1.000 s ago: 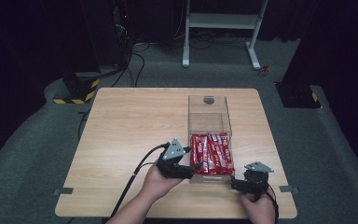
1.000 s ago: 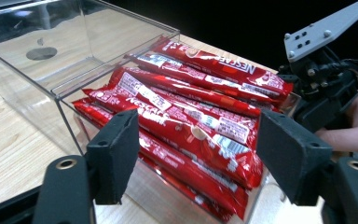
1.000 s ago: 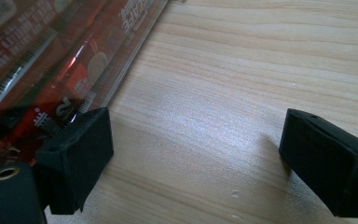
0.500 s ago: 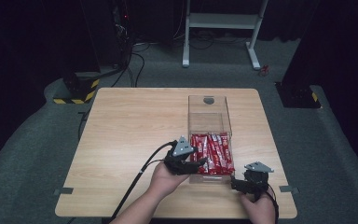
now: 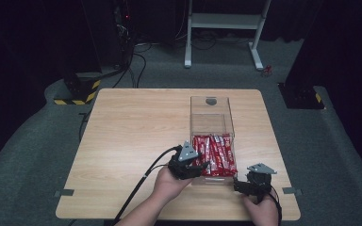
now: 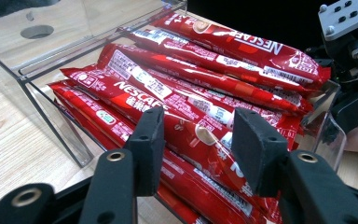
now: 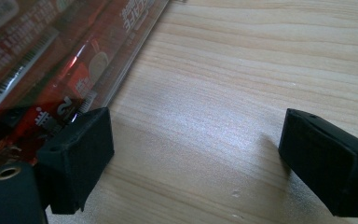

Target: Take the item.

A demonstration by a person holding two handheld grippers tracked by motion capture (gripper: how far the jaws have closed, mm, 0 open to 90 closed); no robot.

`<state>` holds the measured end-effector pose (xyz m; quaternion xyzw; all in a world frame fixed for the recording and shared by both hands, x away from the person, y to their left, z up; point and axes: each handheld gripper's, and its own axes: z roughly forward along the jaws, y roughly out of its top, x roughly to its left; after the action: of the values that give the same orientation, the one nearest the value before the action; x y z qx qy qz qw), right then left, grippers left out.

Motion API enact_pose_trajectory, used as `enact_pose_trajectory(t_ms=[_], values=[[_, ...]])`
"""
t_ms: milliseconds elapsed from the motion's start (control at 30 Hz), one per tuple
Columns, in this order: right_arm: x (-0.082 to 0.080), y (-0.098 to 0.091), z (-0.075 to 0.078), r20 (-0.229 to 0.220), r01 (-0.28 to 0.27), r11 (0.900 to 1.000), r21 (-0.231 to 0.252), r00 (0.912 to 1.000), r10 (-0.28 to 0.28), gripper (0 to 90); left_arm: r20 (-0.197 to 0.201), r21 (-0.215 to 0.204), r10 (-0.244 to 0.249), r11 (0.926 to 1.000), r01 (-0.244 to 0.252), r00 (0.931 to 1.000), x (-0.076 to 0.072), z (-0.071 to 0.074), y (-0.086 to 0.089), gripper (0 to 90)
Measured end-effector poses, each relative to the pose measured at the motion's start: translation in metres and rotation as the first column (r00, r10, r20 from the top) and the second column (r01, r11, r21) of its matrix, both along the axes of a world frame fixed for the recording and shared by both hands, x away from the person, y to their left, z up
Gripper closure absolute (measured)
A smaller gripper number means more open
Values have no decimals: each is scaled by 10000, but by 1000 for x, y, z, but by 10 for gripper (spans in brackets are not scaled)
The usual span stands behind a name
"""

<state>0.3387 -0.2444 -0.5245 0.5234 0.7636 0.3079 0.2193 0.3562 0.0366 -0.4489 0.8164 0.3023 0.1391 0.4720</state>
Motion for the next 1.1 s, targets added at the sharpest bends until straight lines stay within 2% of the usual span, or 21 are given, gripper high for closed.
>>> enact_pose_trajectory(t_ms=[133, 300, 700, 900, 1100], values=[[-1, 0, 0, -2, 20, 10000, 11, 10000, -20, 102, 1, -81, 160, 9998, -160, 9999, -2, -2, 3, 567], [-1, 0, 0, -2, 21, 10000, 12, 10000, -21, 102, -74, -285, 102, 9995, -104, 9999, -2, -4, 7, 669], [-1, 0, 0, 0, 19, 10000, 11, 10000, -19, 103, -227, -308, 75, 9995, -82, 9997, -5, -9, 6, 867], [-1, 0, 0, -1, 21, 10000, 14, 10000, -21, 103, -306, -644, 163, 9978, -183, 9994, -8, -9, 9, 891], [-1, 0, 0, 0, 20, 10000, 12, 10000, -20, 103, -381, -800, 69, 9967, -99, 9993, -11, -7, 11, 892]])
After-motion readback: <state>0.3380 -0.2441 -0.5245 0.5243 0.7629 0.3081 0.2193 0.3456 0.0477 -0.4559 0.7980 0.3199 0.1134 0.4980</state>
